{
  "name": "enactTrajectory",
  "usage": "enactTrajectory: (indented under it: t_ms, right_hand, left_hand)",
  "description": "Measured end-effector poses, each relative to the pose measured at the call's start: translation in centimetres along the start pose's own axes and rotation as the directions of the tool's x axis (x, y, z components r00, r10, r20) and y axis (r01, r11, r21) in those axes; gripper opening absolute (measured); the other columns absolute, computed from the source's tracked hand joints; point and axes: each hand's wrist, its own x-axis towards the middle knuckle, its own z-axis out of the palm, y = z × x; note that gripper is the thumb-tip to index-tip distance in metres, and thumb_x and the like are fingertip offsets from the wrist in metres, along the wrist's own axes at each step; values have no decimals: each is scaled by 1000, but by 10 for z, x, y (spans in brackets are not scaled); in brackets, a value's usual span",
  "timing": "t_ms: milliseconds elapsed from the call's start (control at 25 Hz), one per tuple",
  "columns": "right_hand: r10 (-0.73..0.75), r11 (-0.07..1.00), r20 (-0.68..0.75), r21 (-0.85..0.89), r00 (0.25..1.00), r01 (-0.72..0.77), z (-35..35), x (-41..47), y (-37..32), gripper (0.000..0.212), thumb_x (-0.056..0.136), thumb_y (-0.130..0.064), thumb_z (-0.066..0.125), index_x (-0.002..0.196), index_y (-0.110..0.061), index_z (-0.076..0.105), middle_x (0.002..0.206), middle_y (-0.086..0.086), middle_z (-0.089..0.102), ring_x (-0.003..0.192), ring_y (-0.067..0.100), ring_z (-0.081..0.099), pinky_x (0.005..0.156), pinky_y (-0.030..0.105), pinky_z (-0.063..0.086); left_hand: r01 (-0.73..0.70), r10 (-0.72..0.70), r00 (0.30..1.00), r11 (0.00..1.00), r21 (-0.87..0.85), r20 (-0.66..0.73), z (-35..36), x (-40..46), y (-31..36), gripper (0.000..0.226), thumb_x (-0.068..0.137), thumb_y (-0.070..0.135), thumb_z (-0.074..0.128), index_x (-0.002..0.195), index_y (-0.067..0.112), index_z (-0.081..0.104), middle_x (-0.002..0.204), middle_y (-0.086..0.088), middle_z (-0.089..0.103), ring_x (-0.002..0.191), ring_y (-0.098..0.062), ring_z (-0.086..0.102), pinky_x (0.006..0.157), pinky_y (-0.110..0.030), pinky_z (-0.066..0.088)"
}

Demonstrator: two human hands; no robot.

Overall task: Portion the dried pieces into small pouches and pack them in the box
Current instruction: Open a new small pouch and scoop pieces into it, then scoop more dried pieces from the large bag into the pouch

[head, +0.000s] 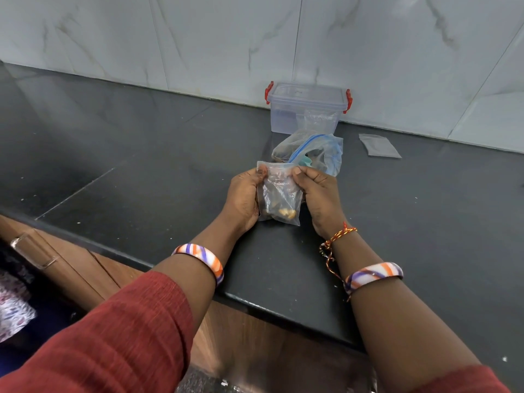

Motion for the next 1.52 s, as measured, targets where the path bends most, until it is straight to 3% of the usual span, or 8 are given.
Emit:
enactTrajectory:
  t_ms: [200, 320, 480, 600, 720, 920, 1240, 1520]
  right_hand:
    - [-37, 995, -72, 88, 997, 44, -12, -2, -9, 14, 92, -10, 54, 88, -11, 68, 88, 4, 68, 82, 16, 65, 77, 29, 56]
    - [-68, 995, -55, 75, 996, 72, -12, -3, -22, 13, 87, -5, 60, 96, -11, 68, 83, -3, 69, 74, 4, 67, 70, 19, 57]
    - [-196, 974, 0, -115, 981, 195, 1, 21, -56, 20, 80, 1, 67, 92, -14, 65, 72, -1, 64, 53, -5, 59, 51, 11, 49]
    - [-285, 930, -29, -252, 958, 269, 6, 59, -89, 18, 78, 5, 67, 81, -12, 63, 66, 3, 63, 48, -3, 59, 46, 10, 46]
    - [-329, 899, -102, -338, 939, 279, -4, 105, -108, 24, 74, 3, 71, 68, -17, 59, 66, 9, 65, 55, 9, 63, 46, 13, 45]
    - [-176, 895, -96, -430, 980, 119, -35, 163, -95, 24, 80, 8, 61, 71, -14, 66, 77, 9, 68, 56, 0, 65, 54, 19, 52]
    - [75, 817, -114, -562, 991, -127, -59, 189, -39, 29, 85, 14, 50, 108, 6, 65, 96, 10, 65, 71, 6, 59, 55, 10, 50]
    - [44, 788, -123, -606, 991, -110, -70, 188, -21, 32, 82, 13, 51, 101, -4, 71, 94, 3, 67, 70, 3, 59, 64, 10, 52]
  left_hand:
    - [-139, 112, 986, 961, 240, 124, -3, -2, -4, 10, 90, 7, 57, 86, 5, 67, 71, 1, 72, 65, -11, 67, 58, -21, 54]
    - [-168, 151, 983, 969, 180, 102, -8, 9, 4, 12, 84, -1, 61, 78, 8, 68, 67, 2, 71, 63, -11, 65, 59, -21, 55]
    - [-201, 197, 979, 978, 62, 57, 0, 45, 41, 18, 86, -2, 57, 76, 12, 64, 59, 8, 69, 55, -2, 62, 57, -16, 53]
    - [-222, 213, 974, 965, 141, 76, 21, 81, 73, 20, 91, -1, 52, 80, 12, 64, 58, 9, 68, 52, 1, 61, 51, -11, 49]
    - [-249, 224, 967, 927, 280, 117, 40, 121, 99, 18, 90, 4, 56, 103, 4, 68, 78, 2, 65, 69, -7, 57, 64, -16, 47]
    - [-251, 178, 962, 877, 410, 209, 52, 173, 95, 19, 85, -1, 62, 104, -4, 67, 61, 2, 58, 53, -8, 50, 54, -14, 48]
    - [-161, 32, 972, 808, 567, 231, 44, 217, 35, 17, 78, -3, 69, 95, -1, 66, 69, -1, 59, 63, -10, 56, 59, -16, 53]
    - [-257, 108, 962, 670, 696, 252, 44, 221, 11, 19, 72, 4, 76, 87, 7, 65, 70, 0, 61, 67, -12, 58, 73, -30, 53]
